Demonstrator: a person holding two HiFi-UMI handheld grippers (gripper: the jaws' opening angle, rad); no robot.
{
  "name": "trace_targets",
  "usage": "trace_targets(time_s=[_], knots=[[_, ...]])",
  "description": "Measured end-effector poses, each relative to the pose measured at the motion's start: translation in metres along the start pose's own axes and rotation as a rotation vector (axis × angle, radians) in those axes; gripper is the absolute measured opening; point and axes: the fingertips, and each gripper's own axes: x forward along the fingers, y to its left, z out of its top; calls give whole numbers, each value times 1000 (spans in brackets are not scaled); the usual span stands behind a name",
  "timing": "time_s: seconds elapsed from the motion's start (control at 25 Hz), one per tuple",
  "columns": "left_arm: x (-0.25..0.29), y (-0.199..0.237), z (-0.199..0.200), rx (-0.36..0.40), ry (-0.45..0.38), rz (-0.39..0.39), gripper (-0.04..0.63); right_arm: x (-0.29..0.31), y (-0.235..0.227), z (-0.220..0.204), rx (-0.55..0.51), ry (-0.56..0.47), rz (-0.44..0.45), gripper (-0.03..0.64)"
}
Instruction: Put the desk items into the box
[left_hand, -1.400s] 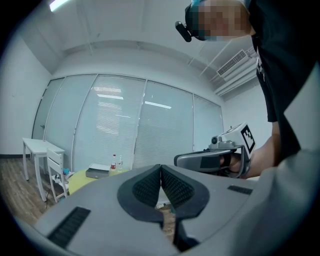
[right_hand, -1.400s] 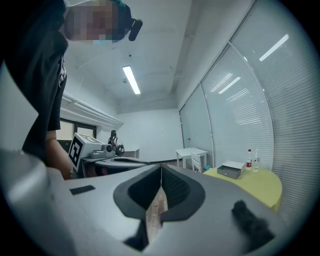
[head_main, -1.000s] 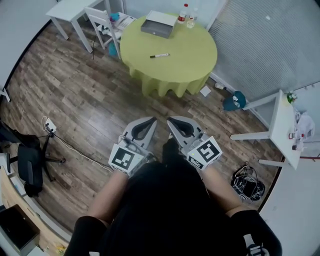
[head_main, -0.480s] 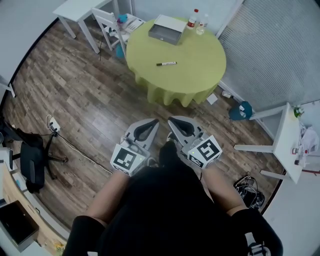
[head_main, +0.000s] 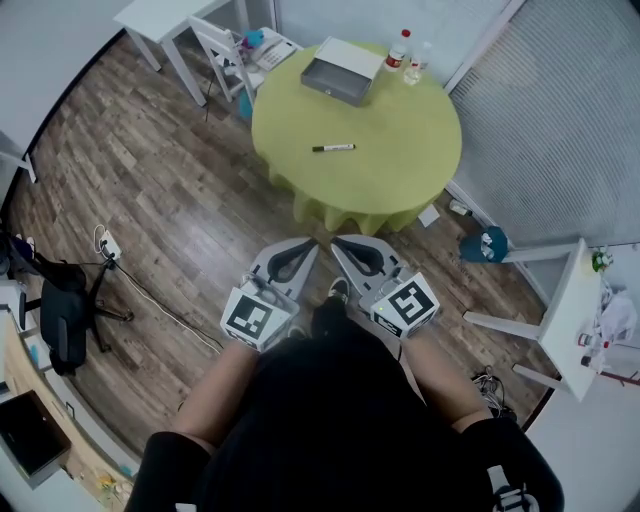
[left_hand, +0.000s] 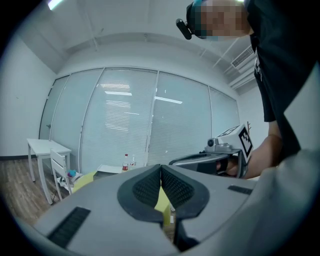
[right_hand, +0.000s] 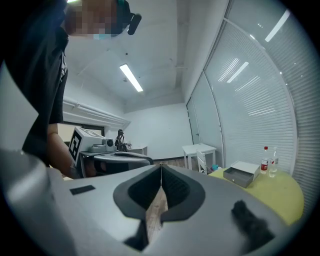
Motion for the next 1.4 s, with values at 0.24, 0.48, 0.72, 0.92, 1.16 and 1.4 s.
trace_targets(time_s=[0.24,0.48,0.72,0.92,1.16,1.4], knots=[[43,20,1,-4,24,49,12,8,-48,1,21,-7,49,16],[70,33,8,2,30,101,12,14,-79,3,37,-9,93,17],[83,48,11,-1,24,131,12,20,-98,4,43,2,104,17],[96,70,13,-5,29,118,12,35,-116,1,50,17,86,17],[118,112,18,-14,-3,71,12,71,-142,7,36,44,46,17],[145,167,11,-31,22,6,12,119,-181,2,64,95,4,17]])
